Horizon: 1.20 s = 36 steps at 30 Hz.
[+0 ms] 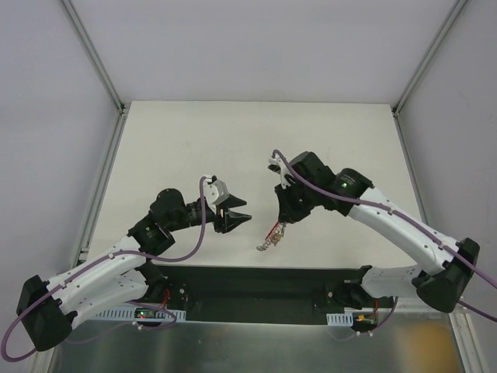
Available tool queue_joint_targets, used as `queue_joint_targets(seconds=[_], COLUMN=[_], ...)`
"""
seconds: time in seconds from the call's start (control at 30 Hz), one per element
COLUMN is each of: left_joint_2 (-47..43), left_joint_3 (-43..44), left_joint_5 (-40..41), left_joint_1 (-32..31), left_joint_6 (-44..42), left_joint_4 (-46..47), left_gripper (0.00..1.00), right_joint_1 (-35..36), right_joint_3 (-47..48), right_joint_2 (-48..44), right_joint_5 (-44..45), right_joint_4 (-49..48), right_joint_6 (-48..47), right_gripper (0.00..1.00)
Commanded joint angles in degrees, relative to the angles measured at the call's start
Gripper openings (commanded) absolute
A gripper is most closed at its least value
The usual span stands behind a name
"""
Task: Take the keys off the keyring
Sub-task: Adjust the key on the keyring.
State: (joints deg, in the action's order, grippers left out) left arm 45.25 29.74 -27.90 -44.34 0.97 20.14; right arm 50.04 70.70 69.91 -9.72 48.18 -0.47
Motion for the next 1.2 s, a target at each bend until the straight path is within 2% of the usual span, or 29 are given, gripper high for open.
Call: queue_joint_targets(seconds=[0.0, 0.13, 0.37, 0.43, 0.57, 0.7, 0.8, 0.9, 1.17], left_joint_2=[-0.3, -0.3, 3.1, 4.3, 10.9, 16.7, 18.7, 20.0, 24.2], left_joint_3=[-2.0, -6.8, -6.4, -5.9, -6.7, -5.5, -6.1, -4.8, -4.2], left_joint_5=[-3.2, -5.9, 4.6, 7.0, 7.3, 6.7, 10.0, 13.3, 9.6], left_joint_1=[-1.1, -4.3, -10.2, -11.4, -12.4, -12.5, -12.4, -12.5, -12.4], left_joint_6=[-0.4, -0.4, -1.2, 0.1, 3.8, 3.1, 0.8, -0.4, -1.1], left_joint_4=[4.1, 12.1, 16.1, 20.3, 31.9, 37.1, 41.4, 41.3, 48.2], left_gripper=[0.45, 0.45, 0.46, 0.47, 0.48, 0.47, 0.49, 0.49, 0.46], right_joint_1=[-3.9, -6.8, -15.6, -16.5, -19.5, -19.8, -19.8, -19.9, -19.9], right_joint_3=[7.4, 12.7, 14.4, 13.9, 10.3, 9.6, 9.6, 7.8, 2.6], right_joint_2=[5.0, 10.5, 12.6, 12.2, 10.1, 9.4, 9.0, 8.4, 5.3], right_joint_5=[-4.1, -5.3, -14.0, -16.2, -21.6, -22.4, -22.5, -23.9, -24.5], right_joint_4=[10.2, 14.5, 14.2, 13.1, 4.5, 1.9, 1.0, -1.8, -8.4], right_joint_6=[2.5, 3.2, 10.0, 12.4, 22.1, 27.5, 28.2, 29.6, 33.4], right_gripper=[0.01, 0.01, 0.01, 0.01, 0.01, 0.01, 0.01, 0.01, 0.01])
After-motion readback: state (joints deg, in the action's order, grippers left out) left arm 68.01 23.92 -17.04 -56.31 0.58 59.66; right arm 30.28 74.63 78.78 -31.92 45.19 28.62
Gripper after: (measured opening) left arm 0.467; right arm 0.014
